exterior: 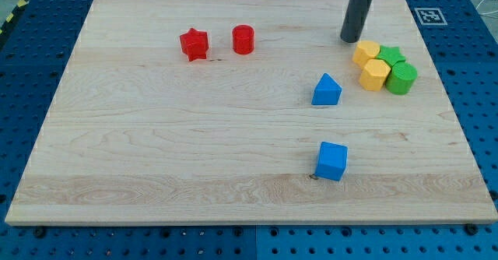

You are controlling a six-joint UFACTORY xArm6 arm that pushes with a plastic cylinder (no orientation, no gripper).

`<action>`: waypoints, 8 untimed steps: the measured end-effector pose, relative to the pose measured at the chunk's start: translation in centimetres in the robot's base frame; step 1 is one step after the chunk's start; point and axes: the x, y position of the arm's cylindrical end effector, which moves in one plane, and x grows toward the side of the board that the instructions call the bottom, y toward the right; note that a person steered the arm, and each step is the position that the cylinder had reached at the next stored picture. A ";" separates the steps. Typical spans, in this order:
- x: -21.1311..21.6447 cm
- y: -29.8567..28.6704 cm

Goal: Move the yellow heart right a bit

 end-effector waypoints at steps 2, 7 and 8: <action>2.4 1.0; -0.8 -4.9; 1.6 -4.9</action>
